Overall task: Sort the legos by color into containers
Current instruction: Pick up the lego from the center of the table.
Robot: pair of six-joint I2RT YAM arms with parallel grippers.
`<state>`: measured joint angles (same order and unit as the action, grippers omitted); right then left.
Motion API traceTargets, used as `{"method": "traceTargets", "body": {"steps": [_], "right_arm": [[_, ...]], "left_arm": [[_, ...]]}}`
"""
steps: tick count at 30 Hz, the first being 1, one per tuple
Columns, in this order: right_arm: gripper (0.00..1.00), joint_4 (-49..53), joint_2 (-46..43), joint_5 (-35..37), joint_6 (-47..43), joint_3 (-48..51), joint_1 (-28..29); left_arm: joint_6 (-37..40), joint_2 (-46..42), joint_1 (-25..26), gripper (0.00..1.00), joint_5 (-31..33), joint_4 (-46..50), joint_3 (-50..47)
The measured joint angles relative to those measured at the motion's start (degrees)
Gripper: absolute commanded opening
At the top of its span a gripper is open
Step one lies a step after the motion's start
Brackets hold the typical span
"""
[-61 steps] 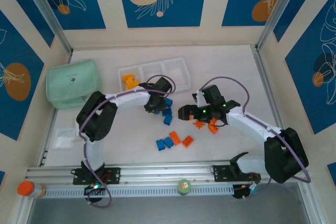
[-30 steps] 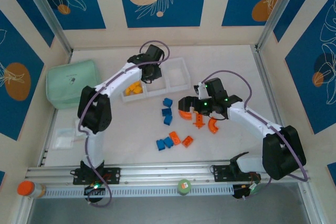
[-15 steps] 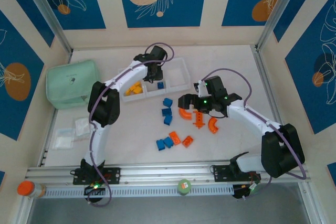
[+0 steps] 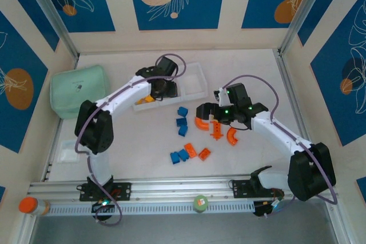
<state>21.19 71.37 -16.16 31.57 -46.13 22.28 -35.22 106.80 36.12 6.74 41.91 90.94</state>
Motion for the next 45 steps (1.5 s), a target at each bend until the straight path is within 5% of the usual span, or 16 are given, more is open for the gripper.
{"method": "traceTargets", "body": {"steps": [11,22,36,45], "right_arm": [[0.99,-0.1,-1.1,-1.5,1.1,6.3,-2.4],[0.99,-1.5,-1.1,-2.1,1.0,6.9,-5.4],[0.99,-2.6,-1.0,-2.6,1.0,7.6,-5.9],[0.99,-3.3,-1.0,-3.4,1.0,7.6,-6.1]], "left_arm": [[-2.4,-0.4,9.6,0.68,1.2,-5.3,-6.3],[-1.7,11.8,10.8,0.77,8.2,-4.0,0.0],[1.8,17.0,10.4,0.65,10.9,-4.4,4.4],[3.3,17.6,10.2,0.43,9.9,-3.8,5.3]]}}
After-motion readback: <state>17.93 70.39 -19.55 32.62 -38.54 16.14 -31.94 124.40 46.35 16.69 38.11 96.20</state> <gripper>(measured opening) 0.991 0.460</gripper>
